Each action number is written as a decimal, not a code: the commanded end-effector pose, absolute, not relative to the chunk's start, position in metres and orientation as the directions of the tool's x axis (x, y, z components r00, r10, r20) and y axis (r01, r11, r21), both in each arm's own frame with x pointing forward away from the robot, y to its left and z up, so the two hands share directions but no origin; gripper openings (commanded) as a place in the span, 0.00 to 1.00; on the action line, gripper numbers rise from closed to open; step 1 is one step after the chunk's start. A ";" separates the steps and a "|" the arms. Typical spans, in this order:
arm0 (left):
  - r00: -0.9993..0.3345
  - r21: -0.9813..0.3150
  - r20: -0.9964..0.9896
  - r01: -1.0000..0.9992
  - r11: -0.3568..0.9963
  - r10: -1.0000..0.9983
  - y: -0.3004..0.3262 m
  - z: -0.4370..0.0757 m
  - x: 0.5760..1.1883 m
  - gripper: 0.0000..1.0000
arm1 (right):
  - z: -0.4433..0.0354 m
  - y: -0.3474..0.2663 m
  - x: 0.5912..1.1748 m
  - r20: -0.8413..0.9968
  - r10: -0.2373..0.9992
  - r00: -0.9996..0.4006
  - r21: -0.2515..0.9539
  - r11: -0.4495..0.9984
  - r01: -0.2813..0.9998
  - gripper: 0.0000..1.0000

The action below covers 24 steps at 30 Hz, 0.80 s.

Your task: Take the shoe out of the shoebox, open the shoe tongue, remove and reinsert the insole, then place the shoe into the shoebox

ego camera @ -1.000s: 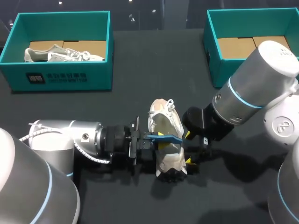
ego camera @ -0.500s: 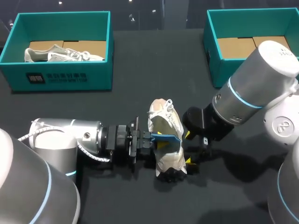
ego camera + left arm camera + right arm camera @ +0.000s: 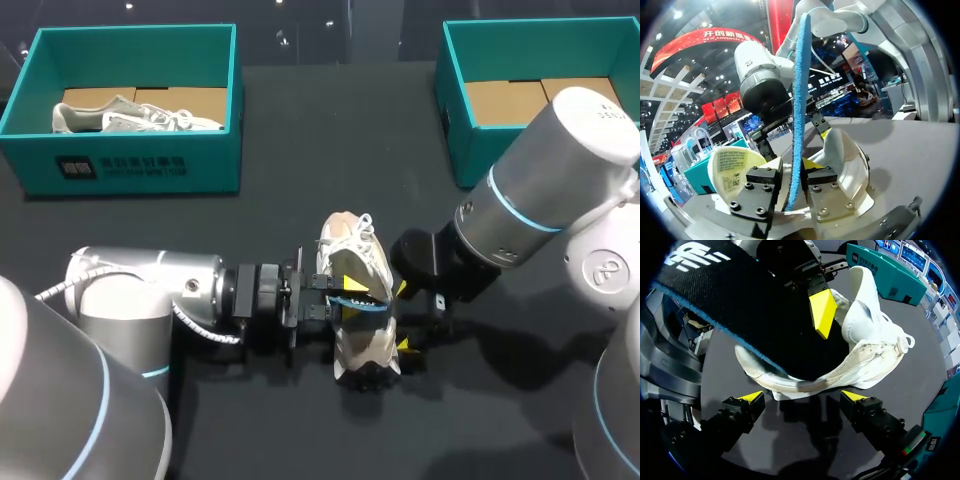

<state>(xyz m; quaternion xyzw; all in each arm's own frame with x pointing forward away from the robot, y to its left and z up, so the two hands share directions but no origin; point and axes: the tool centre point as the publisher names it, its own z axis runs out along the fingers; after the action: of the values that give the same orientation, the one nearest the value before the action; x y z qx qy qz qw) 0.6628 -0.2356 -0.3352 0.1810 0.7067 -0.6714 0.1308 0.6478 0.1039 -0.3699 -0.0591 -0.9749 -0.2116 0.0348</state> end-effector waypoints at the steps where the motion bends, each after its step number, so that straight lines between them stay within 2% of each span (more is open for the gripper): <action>1: -0.899 -0.900 -0.431 0.434 0.037 0.082 -0.230 -0.328 0.654 0.30 | -0.371 0.104 0.647 0.092 0.101 -0.991 0.408 0.904 0.130 1.00; 4: -0.896 -0.897 -0.437 0.441 0.033 0.084 -0.229 -0.322 0.650 0.28 | -0.371 0.104 0.647 0.092 0.101 -0.991 0.408 0.904 0.130 1.00; 16: -0.874 -0.878 -0.474 0.478 0.018 0.108 -0.235 -0.303 0.629 0.37 | -0.371 0.104 0.647 0.092 0.101 -0.991 0.408 0.904 0.130 1.00; 19: -0.871 -0.876 -0.477 0.482 0.018 0.119 -0.239 -0.303 0.626 0.36 | -0.371 0.104 0.647 0.092 0.101 -0.991 0.408 0.904 0.130 1.00; 21: -0.866 -0.872 -0.483 0.489 0.018 0.127 -0.241 -0.302 0.624 0.31 | -0.371 0.104 0.647 0.092 0.101 -0.991 0.408 0.904 0.130 1.00; 24: -0.861 -0.868 -0.490 0.497 0.015 0.135 -0.244 -0.302 0.622 0.07 | -0.371 0.104 0.647 0.092 0.101 -0.991 0.408 0.904 0.130 1.00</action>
<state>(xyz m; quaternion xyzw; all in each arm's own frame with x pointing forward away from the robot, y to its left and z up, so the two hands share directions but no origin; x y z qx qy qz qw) 0.6231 -0.2400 -0.3019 0.2251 0.6977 -0.6664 0.1362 0.6479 0.1039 -0.3699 -0.0591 -0.9749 -0.2116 0.0347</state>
